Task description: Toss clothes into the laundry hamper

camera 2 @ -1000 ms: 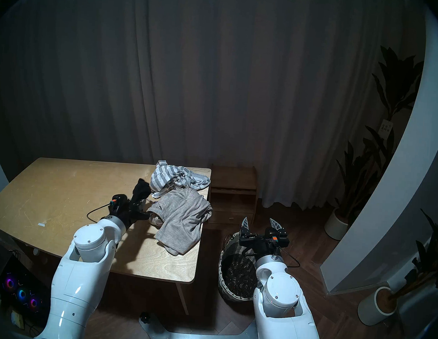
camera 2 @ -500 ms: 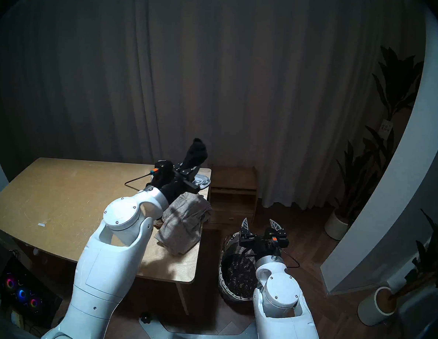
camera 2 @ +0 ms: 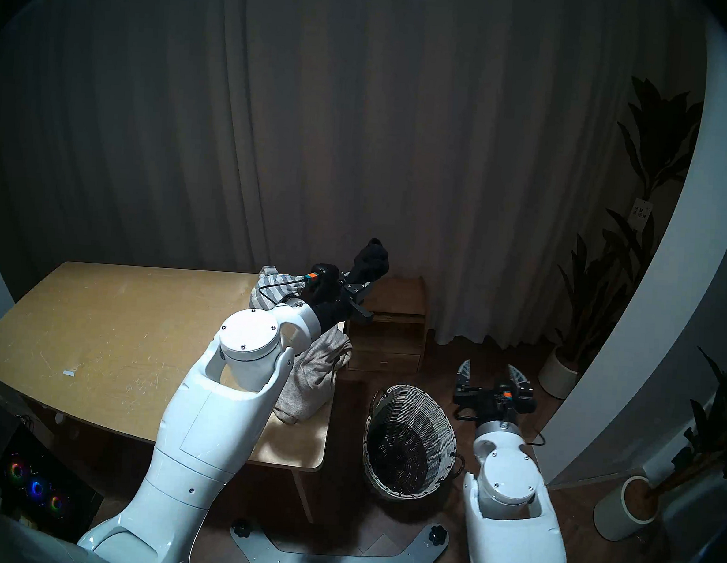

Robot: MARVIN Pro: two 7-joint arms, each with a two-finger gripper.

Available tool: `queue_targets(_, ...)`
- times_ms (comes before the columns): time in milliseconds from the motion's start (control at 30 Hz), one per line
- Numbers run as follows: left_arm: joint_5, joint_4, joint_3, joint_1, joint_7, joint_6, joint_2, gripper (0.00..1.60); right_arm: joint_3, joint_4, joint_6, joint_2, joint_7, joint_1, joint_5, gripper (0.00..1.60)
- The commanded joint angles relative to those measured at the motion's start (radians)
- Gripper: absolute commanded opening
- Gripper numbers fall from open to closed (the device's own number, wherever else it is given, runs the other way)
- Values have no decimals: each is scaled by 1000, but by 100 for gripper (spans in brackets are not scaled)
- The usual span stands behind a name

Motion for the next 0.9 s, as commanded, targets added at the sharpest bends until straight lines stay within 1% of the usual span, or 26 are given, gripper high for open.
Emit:
queue_targets(0,33,97,40,-120,2,25,-50,0,159,17,-2,81,-59,-3,1,160)
queue_targets(100,43,145,68,-132,6,38,-88,0,186,40,2,85,-73,-10,3,160)
queue_targets(133,51,171,81,-151,6,45,-99,0,197,48,2,87,-78,-10,3,160)
queue_targets(233,64,226,114,-167,9,59,-133,0,224,70,2,94,-85,-9,4,160)
queue_targets(400,97,343,173,-218,19,87,-185,0,269,106,-1,109,-92,-1,5,160)
queue_targets(433,98,355,181,-221,20,90,-188,0,272,110,-2,109,-93,0,5,160)
queue_targets(533,111,417,202,-256,31,108,-222,0,282,123,-4,112,-95,4,5,160)
queue_targets(567,111,423,207,-252,33,108,-219,0,284,126,-4,113,-96,5,5,160)
queue_targets(600,116,449,212,-268,37,116,-235,0,287,130,-4,114,-96,7,5,160)
queue_targets(667,118,477,220,-280,41,125,-248,0,289,134,-4,114,-97,8,5,160)
queue_targets(867,134,596,238,-334,63,156,-294,0,297,145,-5,117,-99,15,5,160)
